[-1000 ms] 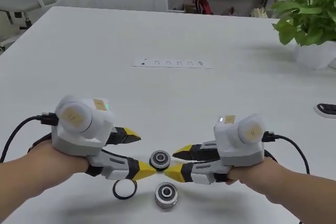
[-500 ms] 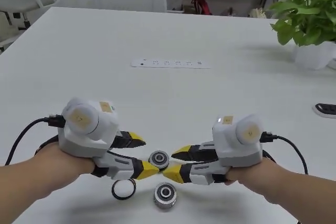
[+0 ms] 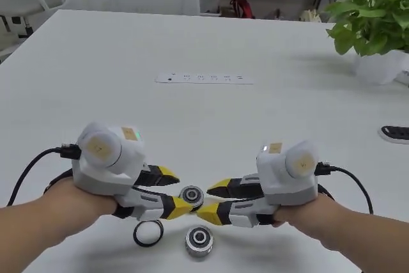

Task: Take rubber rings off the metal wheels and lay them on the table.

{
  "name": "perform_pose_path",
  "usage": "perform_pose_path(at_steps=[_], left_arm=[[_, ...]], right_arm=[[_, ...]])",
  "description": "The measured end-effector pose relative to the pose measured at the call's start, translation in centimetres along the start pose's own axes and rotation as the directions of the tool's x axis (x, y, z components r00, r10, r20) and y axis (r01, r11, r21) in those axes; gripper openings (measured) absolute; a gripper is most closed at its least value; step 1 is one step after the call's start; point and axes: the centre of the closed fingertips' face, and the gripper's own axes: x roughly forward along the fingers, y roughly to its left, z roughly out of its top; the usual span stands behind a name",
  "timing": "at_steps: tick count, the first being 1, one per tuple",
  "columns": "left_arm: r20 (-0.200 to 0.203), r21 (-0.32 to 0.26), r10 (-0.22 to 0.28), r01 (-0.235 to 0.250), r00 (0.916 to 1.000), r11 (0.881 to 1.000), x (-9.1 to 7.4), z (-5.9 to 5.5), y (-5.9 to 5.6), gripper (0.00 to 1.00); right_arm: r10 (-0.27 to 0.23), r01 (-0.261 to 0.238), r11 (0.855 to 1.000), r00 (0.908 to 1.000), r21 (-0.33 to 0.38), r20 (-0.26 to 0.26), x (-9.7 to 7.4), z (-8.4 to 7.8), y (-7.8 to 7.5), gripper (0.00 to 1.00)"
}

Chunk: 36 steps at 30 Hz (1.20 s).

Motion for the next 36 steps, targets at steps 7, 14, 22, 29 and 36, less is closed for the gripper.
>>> perform_pose_path(at_steps=[7,14,22,29,36], left_arm=[[-0.003,-0.003,-0.003,0.003,1.0,1.0,0.3,0.0,-0.2,0.31],[-0.009,0.0,-0.001,0.001,1.0,1.0,0.6,-0.1,-0.2,0.29],[-0.011,0.003,-0.001,0.001,0.9999,1.0,1.1,0.1,-0.1,0.25],[-0.019,0.008,-0.002,0.002,0.9998,1.0,1.4,0.1,0.0,0.23],[-0.032,0.017,-0.001,0.001,0.9995,1.0,1.7,-0.1,0.0,0.2]], right_arm=[[0.002,-0.002,1.0,1.0,0.0,-0.002,0.0,-0.1,0.1,0.27],[0.003,-0.003,1.0,1.0,0.001,-0.002,0.0,-0.2,0.1,0.27],[0.002,-0.002,1.0,1.0,0.002,0.001,0.0,-0.2,0.1,0.27],[0.002,-0.002,1.0,1.0,-0.002,0.001,0.0,-0.3,0.0,0.26],[0.004,-0.004,1.0,1.0,-0.002,0.001,0.1,-0.3,0.1,0.26]])
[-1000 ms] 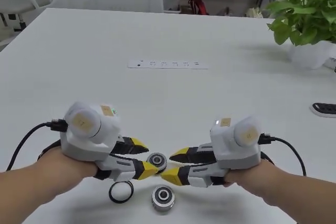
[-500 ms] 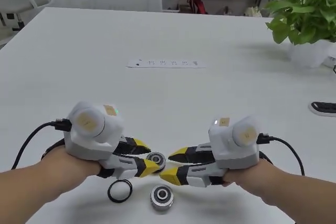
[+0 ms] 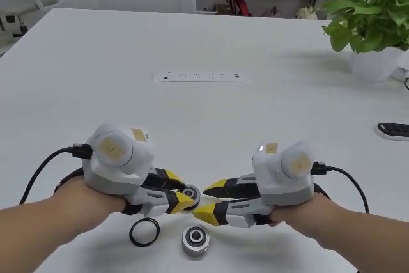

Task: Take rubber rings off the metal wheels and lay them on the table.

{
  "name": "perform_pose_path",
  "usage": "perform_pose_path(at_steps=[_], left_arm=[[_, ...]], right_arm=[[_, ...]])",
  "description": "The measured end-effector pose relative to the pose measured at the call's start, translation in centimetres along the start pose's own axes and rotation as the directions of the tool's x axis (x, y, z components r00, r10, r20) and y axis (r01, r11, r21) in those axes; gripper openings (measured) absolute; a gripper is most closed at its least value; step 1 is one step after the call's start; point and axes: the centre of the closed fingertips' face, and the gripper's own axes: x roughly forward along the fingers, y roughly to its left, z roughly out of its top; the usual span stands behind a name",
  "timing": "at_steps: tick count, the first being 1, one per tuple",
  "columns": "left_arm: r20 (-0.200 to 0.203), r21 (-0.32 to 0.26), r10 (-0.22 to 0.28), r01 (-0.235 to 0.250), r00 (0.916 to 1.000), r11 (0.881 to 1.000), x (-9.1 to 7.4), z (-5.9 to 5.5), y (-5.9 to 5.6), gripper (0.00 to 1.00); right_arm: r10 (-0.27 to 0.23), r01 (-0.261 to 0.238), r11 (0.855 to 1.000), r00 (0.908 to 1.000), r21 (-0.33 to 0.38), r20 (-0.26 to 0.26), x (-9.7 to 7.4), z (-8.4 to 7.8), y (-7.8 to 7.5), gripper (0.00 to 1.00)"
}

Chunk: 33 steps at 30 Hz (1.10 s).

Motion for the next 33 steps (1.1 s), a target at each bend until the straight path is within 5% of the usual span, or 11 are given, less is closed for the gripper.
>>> perform_pose_path(at_steps=[33], left_arm=[[-0.023,0.048,0.049,-0.048,0.9985,0.998,0.26,-0.16,0.26,0.14]], right_arm=[[-0.036,0.036,0.999,0.9992,-0.009,0.019,0.19,0.51,-0.33,0.28]])
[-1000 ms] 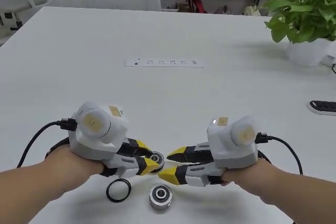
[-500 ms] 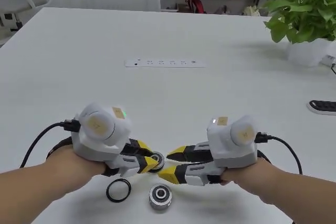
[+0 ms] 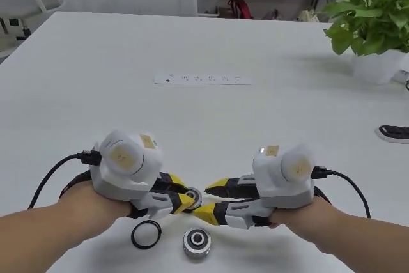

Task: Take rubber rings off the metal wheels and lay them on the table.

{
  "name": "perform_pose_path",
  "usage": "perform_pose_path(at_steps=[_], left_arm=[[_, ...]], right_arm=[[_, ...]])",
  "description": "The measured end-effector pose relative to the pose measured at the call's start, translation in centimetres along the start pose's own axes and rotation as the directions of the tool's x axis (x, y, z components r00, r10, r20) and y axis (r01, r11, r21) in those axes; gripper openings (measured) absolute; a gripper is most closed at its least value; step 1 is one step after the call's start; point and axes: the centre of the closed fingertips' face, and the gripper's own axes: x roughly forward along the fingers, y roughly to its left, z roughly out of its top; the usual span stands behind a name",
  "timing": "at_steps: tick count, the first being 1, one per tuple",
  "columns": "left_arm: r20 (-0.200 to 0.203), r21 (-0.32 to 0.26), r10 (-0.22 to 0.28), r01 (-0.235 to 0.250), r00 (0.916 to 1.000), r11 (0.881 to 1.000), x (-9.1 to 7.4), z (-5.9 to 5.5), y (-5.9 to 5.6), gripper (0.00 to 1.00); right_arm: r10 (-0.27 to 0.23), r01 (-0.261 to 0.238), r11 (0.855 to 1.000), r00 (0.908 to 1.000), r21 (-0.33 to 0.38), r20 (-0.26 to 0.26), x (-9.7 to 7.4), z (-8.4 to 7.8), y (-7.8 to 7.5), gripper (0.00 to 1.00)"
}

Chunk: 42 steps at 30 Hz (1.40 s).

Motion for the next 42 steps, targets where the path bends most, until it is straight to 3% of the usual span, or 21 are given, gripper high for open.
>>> perform_pose_path(at_steps=[17,42], left_arm=[[0.0,-0.001,0.008,-0.008,1.0,1.0,-0.1,0.0,0.0,0.13],[0.007,-0.007,0.018,-0.018,0.9998,1.0,0.0,0.1,0.0,0.13]], right_arm=[[-0.049,0.049,0.999,0.9987,-0.003,-0.012,0.9,0.0,-0.7,0.29],[-0.037,0.038,0.999,0.9992,0.018,-0.016,1.2,-0.3,-0.2,0.23]])
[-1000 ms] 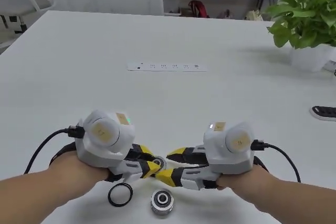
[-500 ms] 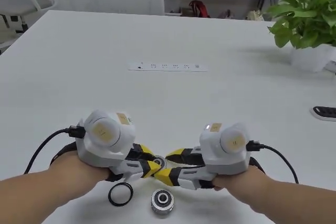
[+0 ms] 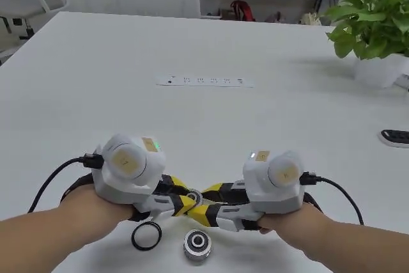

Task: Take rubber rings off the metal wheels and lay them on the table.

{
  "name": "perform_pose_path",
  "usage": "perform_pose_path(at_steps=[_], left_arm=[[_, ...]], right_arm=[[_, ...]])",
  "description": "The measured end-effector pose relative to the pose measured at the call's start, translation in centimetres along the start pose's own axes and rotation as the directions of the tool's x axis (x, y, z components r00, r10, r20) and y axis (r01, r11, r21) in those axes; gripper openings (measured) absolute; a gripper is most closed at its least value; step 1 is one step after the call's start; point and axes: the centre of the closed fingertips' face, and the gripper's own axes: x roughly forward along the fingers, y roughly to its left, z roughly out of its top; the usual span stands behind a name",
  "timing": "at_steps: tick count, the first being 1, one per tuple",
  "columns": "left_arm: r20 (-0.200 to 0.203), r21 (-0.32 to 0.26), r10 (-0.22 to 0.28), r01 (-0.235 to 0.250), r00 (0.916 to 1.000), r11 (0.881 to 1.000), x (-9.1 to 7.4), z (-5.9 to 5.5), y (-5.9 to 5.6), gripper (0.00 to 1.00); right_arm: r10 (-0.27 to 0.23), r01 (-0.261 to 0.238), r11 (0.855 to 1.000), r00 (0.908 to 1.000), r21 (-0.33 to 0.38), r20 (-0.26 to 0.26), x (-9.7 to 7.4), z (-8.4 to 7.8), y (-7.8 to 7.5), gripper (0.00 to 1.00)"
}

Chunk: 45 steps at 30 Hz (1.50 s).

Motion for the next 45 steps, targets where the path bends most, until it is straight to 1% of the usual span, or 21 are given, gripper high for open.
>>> perform_pose_path(at_steps=[13,20,35,40,45], left_arm=[[-0.001,-0.003,0.006,-0.006,1.0,1.0,0.0,0.0,-0.02,0.13],[0.0,-0.008,0.004,-0.004,1.0,1.0,0.02,-0.02,0.01,0.13],[0.011,-0.015,0.006,-0.006,0.9999,1.0,0.0,-0.05,0.06,0.13],[0.011,-0.015,0.006,-0.006,0.9999,1.0,0.0,-0.04,0.04,0.13],[0.013,-0.017,0.007,-0.007,0.9999,1.0,-0.01,-0.03,0.03,0.13]], right_arm=[[0.0,0.0,1.0,1.0,-0.003,-0.004,-0.25,-0.22,0.0,0.21],[0.002,-0.002,1.0,1.0,-0.02,-0.007,-0.32,-0.27,0.02,0.19],[0.008,-0.009,1.0,0.9999,-0.023,-0.014,-0.62,-0.38,0.03,0.15],[0.009,-0.009,1.0,0.9998,-0.022,-0.015,-0.75,-0.47,0.02,0.13],[0.007,-0.007,1.0,0.9997,-0.021,-0.023,-0.84,-0.67,-0.14,0.09]])
